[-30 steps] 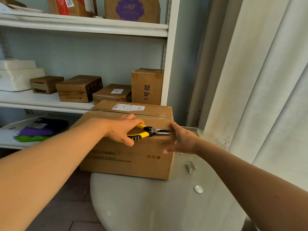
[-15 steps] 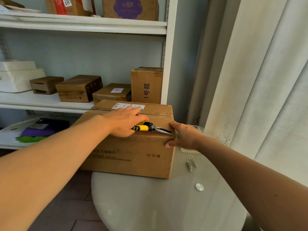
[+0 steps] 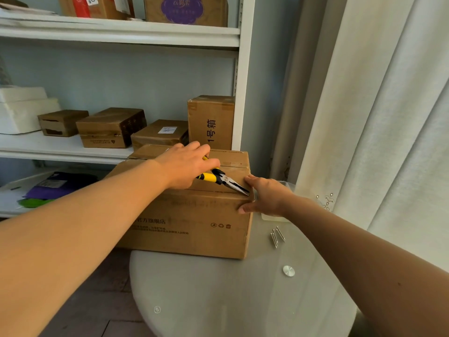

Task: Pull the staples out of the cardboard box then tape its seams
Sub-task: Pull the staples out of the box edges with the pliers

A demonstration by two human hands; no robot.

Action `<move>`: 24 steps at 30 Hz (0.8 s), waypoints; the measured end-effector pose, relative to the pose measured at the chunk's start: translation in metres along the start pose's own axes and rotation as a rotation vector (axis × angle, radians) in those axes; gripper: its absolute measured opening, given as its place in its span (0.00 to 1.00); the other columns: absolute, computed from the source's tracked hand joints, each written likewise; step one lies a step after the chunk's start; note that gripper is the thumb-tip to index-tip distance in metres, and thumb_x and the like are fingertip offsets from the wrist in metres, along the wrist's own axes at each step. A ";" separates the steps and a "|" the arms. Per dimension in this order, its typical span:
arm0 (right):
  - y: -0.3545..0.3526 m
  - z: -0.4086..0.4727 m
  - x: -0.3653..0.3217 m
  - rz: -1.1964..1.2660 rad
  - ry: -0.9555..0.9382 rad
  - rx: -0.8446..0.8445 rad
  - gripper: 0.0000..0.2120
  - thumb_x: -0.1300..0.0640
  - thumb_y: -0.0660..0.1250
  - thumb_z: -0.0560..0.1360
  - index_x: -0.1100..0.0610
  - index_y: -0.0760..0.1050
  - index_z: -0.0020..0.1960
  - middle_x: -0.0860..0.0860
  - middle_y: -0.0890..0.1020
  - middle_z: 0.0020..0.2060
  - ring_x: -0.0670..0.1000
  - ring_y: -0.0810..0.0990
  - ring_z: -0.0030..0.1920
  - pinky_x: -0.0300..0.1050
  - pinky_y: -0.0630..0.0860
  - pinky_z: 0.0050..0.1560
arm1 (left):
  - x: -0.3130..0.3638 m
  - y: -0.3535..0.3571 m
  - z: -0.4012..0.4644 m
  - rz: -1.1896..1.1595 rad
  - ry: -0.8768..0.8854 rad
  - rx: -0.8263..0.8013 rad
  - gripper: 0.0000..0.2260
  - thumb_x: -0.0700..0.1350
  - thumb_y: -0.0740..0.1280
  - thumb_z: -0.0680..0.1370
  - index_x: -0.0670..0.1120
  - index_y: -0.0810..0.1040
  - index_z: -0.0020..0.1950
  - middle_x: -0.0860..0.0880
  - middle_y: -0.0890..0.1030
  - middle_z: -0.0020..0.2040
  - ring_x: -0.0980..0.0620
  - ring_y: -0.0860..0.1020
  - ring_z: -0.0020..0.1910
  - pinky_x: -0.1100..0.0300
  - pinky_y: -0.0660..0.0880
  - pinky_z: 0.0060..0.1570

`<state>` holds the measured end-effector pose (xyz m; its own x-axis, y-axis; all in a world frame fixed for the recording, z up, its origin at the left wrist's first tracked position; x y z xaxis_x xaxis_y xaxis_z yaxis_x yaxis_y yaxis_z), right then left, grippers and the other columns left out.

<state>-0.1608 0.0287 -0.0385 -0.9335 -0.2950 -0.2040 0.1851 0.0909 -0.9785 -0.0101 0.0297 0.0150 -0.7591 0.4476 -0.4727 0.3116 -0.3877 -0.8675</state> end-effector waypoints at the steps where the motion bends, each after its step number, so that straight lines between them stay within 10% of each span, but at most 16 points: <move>1: 0.000 0.000 0.000 0.001 -0.001 -0.001 0.36 0.43 0.71 0.71 0.54 0.60 0.73 0.52 0.72 0.67 0.55 0.72 0.66 0.51 0.71 0.63 | 0.000 0.001 0.001 0.000 -0.002 -0.019 0.27 0.33 0.60 0.75 0.53 0.60 0.71 0.47 0.66 0.62 0.50 0.66 0.58 0.55 0.70 0.55; 11: 0.003 0.004 0.003 0.004 0.001 -0.003 0.37 0.43 0.71 0.71 0.53 0.60 0.74 0.52 0.72 0.68 0.56 0.72 0.66 0.51 0.71 0.64 | 0.002 -0.003 0.000 0.004 -0.013 -0.095 0.25 0.33 0.59 0.76 0.53 0.62 0.69 0.47 0.69 0.59 0.49 0.68 0.56 0.55 0.69 0.53; 17: 0.002 0.004 0.001 -0.003 -0.003 -0.002 0.36 0.43 0.71 0.71 0.53 0.61 0.73 0.52 0.73 0.66 0.55 0.73 0.65 0.50 0.72 0.62 | 0.005 0.006 -0.005 -0.204 -0.109 -0.372 0.18 0.35 0.59 0.77 0.52 0.67 0.63 0.49 0.71 0.44 0.52 0.70 0.38 0.61 0.66 0.32; 24: 0.003 0.004 0.001 -0.002 -0.004 0.000 0.36 0.43 0.71 0.71 0.53 0.60 0.73 0.52 0.73 0.66 0.55 0.73 0.64 0.50 0.72 0.62 | 0.001 -0.003 -0.006 -0.100 -0.057 -0.221 0.24 0.34 0.60 0.75 0.51 0.62 0.68 0.47 0.65 0.54 0.51 0.63 0.51 0.57 0.67 0.47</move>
<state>-0.1604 0.0249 -0.0419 -0.9327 -0.2991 -0.2018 0.1830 0.0897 -0.9790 -0.0085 0.0359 0.0163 -0.8216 0.4259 -0.3788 0.3458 -0.1558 -0.9253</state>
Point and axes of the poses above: each hand's wrist, its own z-axis towards the middle knuckle, its own y-axis out of the palm, x = y × z, the point moved 7 cm from there along z, towards the middle knuckle
